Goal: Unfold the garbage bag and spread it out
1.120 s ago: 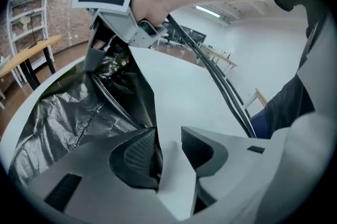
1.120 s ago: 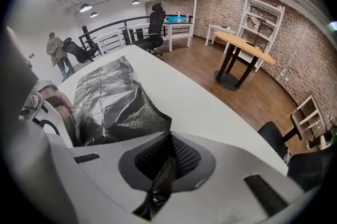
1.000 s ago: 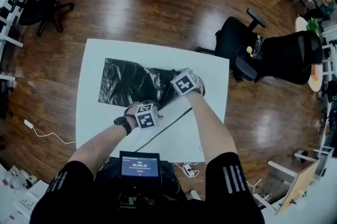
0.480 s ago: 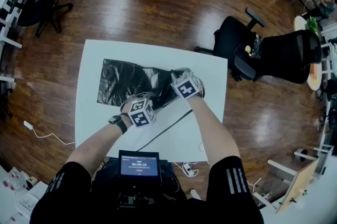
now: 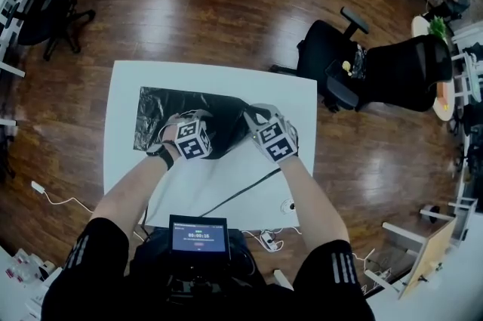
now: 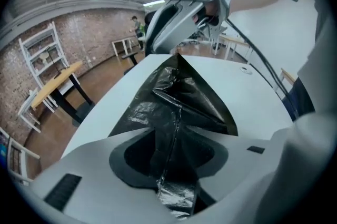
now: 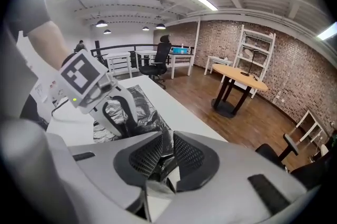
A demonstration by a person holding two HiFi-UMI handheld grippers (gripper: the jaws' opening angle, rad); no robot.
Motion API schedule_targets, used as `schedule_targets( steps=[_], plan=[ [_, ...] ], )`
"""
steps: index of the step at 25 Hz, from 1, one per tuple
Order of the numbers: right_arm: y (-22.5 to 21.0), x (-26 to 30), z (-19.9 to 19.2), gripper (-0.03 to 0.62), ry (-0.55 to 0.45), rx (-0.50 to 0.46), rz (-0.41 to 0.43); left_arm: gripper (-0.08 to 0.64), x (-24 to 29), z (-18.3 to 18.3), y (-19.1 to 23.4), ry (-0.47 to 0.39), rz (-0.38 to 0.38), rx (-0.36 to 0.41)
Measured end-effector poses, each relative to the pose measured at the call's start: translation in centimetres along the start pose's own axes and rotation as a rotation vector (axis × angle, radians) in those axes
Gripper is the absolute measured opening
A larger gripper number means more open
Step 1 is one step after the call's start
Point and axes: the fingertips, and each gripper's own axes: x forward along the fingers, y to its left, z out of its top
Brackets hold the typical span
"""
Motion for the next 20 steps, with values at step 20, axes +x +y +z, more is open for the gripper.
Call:
schedule_targets(
  steps=[20],
  plan=[
    [1.9, 4.6, -10.8, 0.241, 0.189, -0.045, 0.127, 0.175, 1.1, -2.0, 1.4, 0.063, -0.02, -0.073]
  ],
)
